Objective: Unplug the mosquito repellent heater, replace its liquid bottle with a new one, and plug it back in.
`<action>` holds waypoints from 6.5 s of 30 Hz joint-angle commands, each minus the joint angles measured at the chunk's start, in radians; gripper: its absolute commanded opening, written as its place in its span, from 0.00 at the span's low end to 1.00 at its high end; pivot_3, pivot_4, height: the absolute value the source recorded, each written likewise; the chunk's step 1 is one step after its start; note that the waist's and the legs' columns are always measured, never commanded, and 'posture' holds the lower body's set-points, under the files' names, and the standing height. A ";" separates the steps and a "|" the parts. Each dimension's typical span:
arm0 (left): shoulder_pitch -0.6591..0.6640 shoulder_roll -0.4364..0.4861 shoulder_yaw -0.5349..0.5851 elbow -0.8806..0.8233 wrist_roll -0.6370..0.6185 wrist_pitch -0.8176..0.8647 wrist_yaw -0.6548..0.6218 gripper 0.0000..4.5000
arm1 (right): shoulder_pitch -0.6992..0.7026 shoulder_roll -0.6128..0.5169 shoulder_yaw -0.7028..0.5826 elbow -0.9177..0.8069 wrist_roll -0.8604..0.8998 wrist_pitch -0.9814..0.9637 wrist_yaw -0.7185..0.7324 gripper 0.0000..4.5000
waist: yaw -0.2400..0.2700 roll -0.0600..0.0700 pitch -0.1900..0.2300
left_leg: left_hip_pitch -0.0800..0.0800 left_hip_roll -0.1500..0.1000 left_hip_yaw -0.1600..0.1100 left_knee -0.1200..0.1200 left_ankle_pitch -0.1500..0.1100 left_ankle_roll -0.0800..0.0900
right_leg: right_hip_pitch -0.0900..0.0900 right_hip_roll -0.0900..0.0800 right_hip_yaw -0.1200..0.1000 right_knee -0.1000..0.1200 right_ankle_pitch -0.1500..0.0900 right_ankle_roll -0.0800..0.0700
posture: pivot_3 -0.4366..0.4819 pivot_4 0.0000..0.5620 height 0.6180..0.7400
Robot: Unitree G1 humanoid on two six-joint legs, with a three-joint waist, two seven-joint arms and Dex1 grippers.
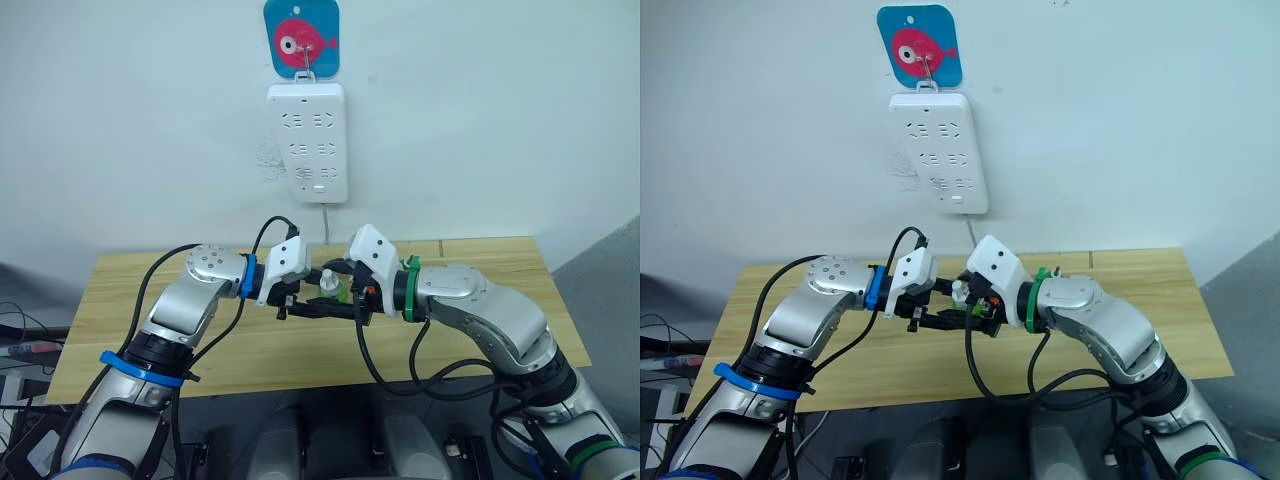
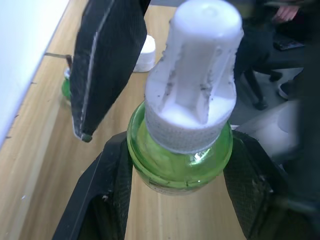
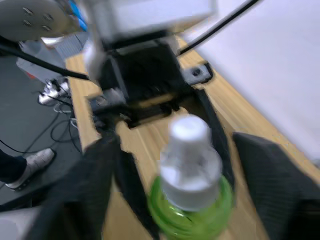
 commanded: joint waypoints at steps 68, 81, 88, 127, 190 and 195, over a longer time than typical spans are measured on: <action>0.102 -0.083 0.091 -0.085 -0.125 -0.060 0.111 0.50 | 0.085 -0.227 -0.308 -0.106 0.088 -0.106 0.315 0.99 | 0.003 0.000 -0.001 | 0.001 0.000 0.000 0.013 0.000 0.000 | 0.001 0.000 0.002 0.015 0.002 0.003 | 0.26 0.38 1.00; 0.133 -0.173 0.088 -0.076 -0.068 -0.122 0.282 0.50 | 0.211 0.152 -0.124 -0.235 -0.157 -0.075 -0.251 0.99 | -0.004 0.001 -0.003 | 0.002 0.000 0.001 0.014 0.002 -0.002 | 0.000 0.002 0.005 0.016 0.003 0.004 | 0.27 0.38 1.00; 0.138 -0.170 0.093 -0.096 -0.078 -0.109 0.299 0.50 | 0.207 0.135 -0.103 -0.219 -0.125 -0.096 -0.173 0.47 | 0.002 0.001 -0.003 | 0.002 0.000 0.000 0.013 0.001 -0.002 | 0.000 0.002 0.005 0.015 0.003 0.004 | 0.29 0.37 1.00; 0.114 -0.121 0.056 -0.063 -0.100 -0.212 0.102 0.50 | 0.105 0.020 -0.128 -0.123 -0.086 -0.131 0.032 1.00 | -0.007 0.002 -0.004 | 0.002 0.000 0.000 0.013 0.002 -0.003 | 0.000 0.003 0.004 0.017 0.003 0.004 | 0.25 0.36 1.00; 0.119 -0.099 0.060 -0.030 -0.075 -0.232 0.079 0.50 | 0.039 -0.077 -0.200 -0.170 0.195 0.019 0.073 0.64 | -0.016 0.003 -0.004 | 0.001 0.000 0.000 0.013 0.002 -0.002 | 0.001 0.003 0.005 0.015 0.003 0.004 | 0.25 0.36 1.00; 0.119 -0.095 0.059 -0.022 -0.063 -0.241 0.083 0.50 | 0.039 -0.074 -0.208 -0.176 0.202 0.019 0.084 0.21 | -0.017 0.003 -0.004 | 0.001 0.000 0.000 0.013 0.002 -0.002 | 0.001 0.003 0.005 0.015 0.003 0.004 | 0.25 0.36 1.00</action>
